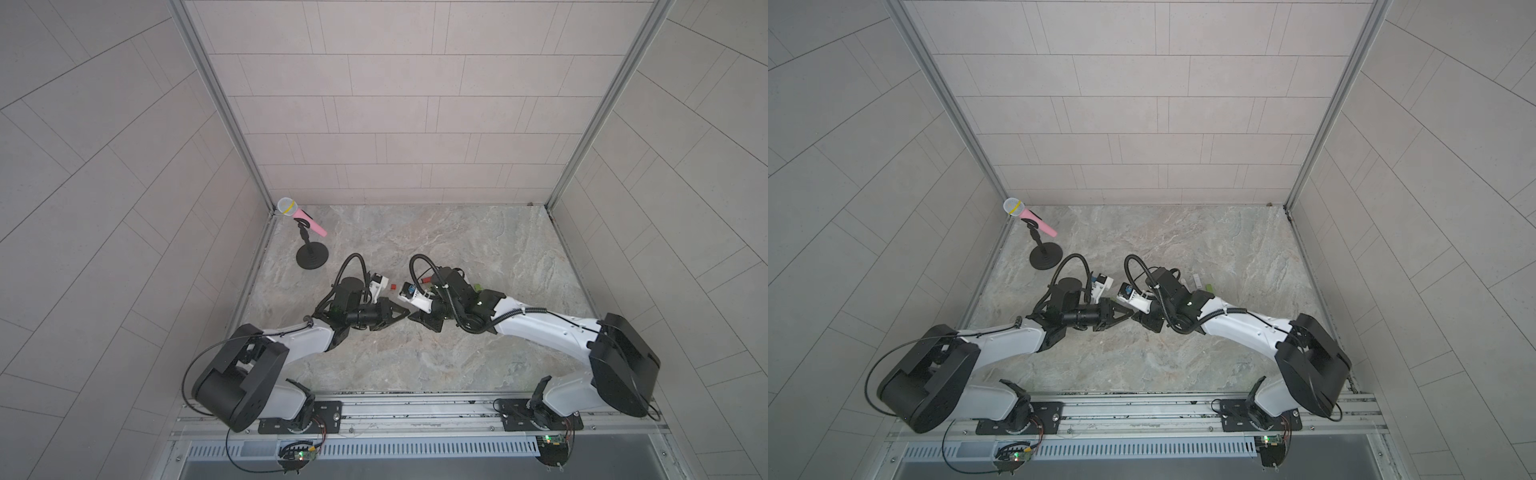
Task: Close the usb drive cover
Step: Pick up the cover from the center of the board, then adjust the USB drive at the center of the board.
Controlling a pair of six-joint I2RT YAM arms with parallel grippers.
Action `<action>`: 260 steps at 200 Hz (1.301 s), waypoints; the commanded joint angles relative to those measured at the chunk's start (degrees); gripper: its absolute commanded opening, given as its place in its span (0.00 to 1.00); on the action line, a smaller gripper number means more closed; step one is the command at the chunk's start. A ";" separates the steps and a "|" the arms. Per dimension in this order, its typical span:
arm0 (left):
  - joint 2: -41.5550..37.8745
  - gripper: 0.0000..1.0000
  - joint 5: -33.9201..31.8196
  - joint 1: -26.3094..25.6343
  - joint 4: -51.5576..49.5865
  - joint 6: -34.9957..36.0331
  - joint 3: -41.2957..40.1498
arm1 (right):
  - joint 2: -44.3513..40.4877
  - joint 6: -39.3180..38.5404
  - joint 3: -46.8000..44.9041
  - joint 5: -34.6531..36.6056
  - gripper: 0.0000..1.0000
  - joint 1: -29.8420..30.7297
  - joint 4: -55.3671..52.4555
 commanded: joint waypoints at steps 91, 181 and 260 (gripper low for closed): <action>-10.93 0.06 -4.12 -0.14 -6.36 3.65 2.74 | -18.30 24.33 -11.09 5.00 0.50 -19.73 -0.63; -10.58 0.06 -3.71 0.04 -9.59 5.10 3.98 | 5.78 27.72 3.14 1.73 0.63 -20.96 -26.20; -10.64 0.06 -3.30 0.21 -10.96 5.94 4.42 | 13.71 28.17 4.11 0.93 0.67 -20.80 -26.01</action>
